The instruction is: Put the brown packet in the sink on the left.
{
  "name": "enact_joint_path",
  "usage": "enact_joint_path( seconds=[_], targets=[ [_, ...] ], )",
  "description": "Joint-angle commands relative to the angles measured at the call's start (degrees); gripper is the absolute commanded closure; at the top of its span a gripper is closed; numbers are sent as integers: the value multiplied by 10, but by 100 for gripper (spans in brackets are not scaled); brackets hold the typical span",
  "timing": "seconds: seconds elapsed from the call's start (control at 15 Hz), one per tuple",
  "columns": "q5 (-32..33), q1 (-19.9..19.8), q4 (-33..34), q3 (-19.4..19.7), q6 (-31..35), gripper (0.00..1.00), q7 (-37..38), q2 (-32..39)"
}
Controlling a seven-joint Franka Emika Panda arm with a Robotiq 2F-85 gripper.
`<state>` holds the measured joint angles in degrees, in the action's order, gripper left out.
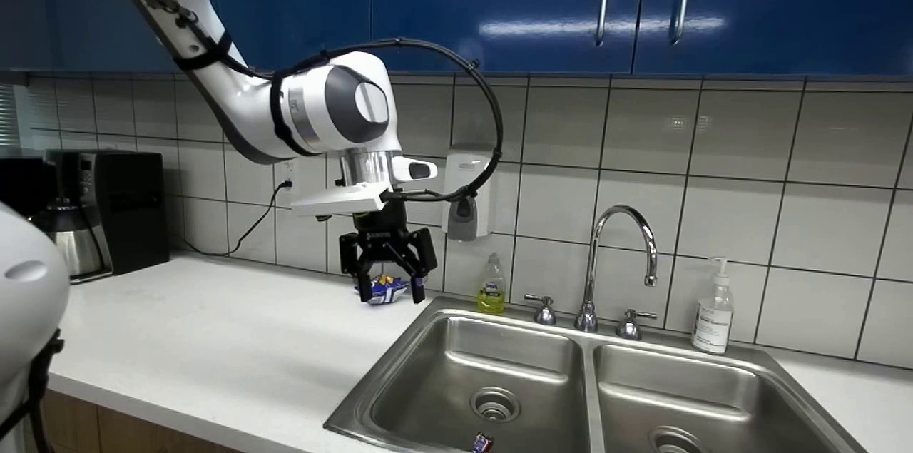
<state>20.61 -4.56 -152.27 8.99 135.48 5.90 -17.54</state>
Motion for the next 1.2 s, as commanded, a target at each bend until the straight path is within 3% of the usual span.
enact_joint_path(
  seconds=[0.0,0.4,0.47,1.13],
  targets=[
    [-3,-27,-33,-29,-49,0,9,-77],
    [-16,-35,-53,-35,-100,0,-2,-150],
    [-16,-31,-33,-32,-77,0,-7,-104],
    [-17,-33,-44,-32,-86,0,-8,-128]
  ],
)
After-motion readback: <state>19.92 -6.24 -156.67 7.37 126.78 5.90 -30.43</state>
